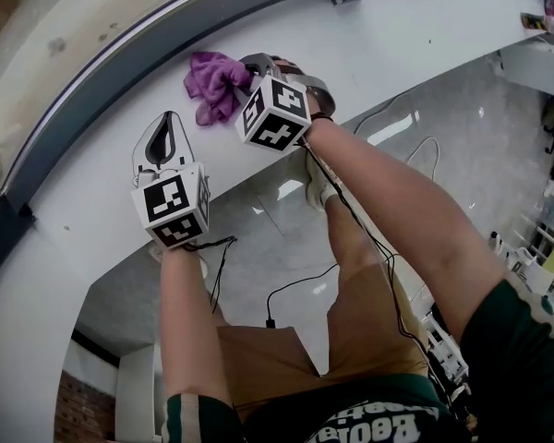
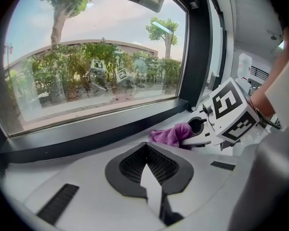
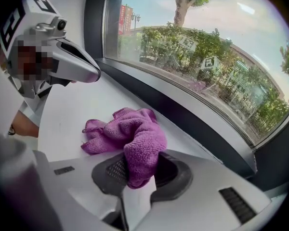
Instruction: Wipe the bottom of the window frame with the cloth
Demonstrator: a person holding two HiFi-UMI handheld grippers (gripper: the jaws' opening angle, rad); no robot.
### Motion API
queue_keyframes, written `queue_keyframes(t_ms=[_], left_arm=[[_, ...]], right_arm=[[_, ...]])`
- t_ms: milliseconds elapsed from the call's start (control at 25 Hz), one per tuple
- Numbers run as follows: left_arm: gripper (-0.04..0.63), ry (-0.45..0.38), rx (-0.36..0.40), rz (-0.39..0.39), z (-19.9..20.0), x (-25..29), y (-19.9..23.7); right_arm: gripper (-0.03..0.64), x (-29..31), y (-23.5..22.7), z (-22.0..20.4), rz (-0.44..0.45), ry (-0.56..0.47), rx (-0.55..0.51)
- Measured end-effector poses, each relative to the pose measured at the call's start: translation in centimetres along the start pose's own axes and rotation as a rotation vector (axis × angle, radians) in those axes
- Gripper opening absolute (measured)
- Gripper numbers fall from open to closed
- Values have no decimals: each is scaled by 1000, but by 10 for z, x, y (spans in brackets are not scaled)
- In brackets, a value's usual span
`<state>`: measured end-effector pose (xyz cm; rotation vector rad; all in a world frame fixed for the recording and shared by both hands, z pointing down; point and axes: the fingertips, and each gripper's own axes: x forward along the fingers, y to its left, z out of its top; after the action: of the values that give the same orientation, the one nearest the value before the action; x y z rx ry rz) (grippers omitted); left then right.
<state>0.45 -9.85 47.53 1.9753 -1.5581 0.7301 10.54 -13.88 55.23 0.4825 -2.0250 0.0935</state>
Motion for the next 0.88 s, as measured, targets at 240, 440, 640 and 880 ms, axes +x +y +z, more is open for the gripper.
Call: queue_keyframes(t_ms=[240, 440, 640, 880], left_arm=[[6, -4, 58, -22, 8, 11, -26], [6, -6, 77, -51, 17, 25, -48], [6, -3, 87, -72, 21, 38, -69], [6, -5, 108, -104, 34, 58, -97]], right_arm=[[91, -6, -20, -20, -23, 3, 15], [91, -13, -41, -41, -40, 9, 15], [91, -21, -64, -61, -62, 25, 7], [91, -31, -96, -90, -93, 38, 33]])
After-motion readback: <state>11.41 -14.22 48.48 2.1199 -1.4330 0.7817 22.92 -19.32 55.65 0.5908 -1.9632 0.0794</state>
